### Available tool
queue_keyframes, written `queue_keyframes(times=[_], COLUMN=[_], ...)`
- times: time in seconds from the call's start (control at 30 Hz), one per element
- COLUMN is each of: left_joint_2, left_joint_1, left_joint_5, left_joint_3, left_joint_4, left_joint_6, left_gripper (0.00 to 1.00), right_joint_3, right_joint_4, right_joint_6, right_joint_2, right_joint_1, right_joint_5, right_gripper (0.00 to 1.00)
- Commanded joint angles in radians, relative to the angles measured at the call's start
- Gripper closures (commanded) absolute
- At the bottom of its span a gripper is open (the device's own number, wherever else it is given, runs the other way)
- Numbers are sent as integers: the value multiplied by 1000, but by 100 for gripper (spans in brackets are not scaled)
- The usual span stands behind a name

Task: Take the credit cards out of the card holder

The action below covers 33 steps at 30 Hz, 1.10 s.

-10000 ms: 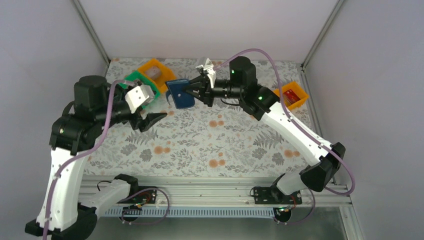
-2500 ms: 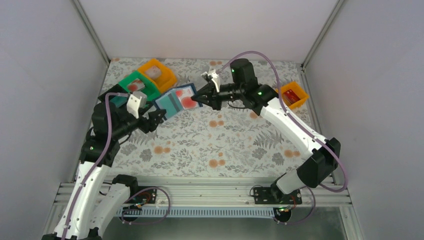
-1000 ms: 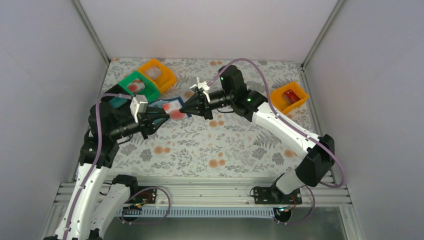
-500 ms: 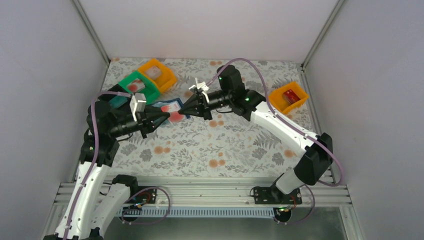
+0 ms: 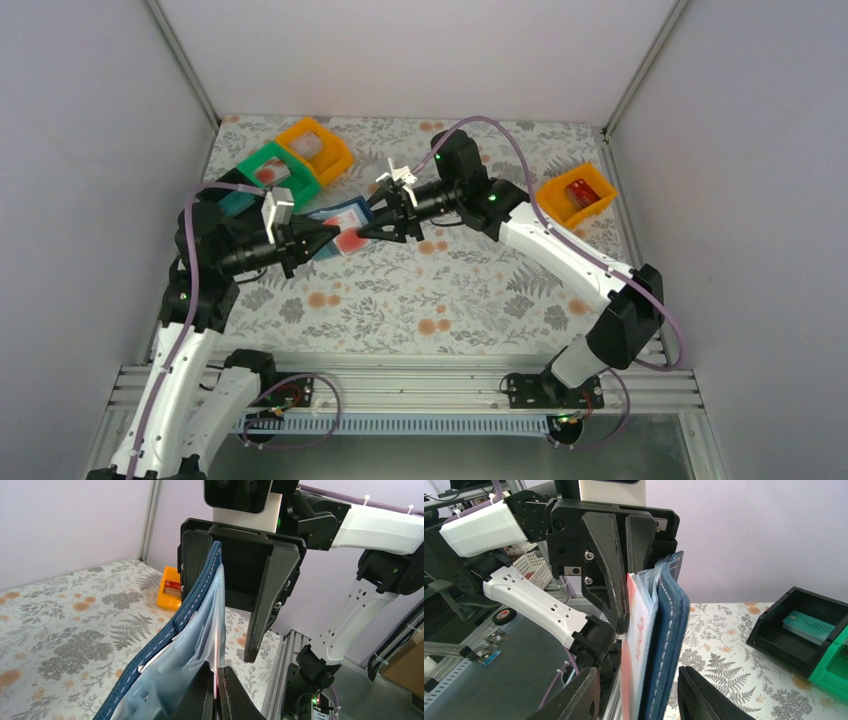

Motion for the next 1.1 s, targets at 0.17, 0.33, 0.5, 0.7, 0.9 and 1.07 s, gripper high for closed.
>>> queue_keyframes(times=[0.17, 0.33, 0.5, 0.7, 0.9, 1.07], left_joint_2=[-15, -17, -23, -29, -33, -33], left_joint_1=[2, 1, 2, 2, 4, 5], left_joint_5=[6, 7, 23, 40, 41, 49], left_joint_3=[18, 18, 24, 43, 37, 41], left_joint_4=[-25, -37, -66, -123, -131, -144], left_joint_6=[50, 65, 114, 190, 202, 212], left_gripper=[98, 98, 98, 81, 90, 98], right_joint_3=[-31, -21, -23, -20, -22, -25], right_joint_4=[-61, -78, -72, -67, -76, -86], right_joint_6=[-54, -56, -54, -57, -70, -81], right_joint_2=[-64, -52, -63, -67, -76, -79], right_joint_1=[-23, -29, -41, -46, -47, -49], right_joint_5=[8, 4, 1, -28, -48, -57], right_gripper=[60, 95, 96, 96, 96, 96])
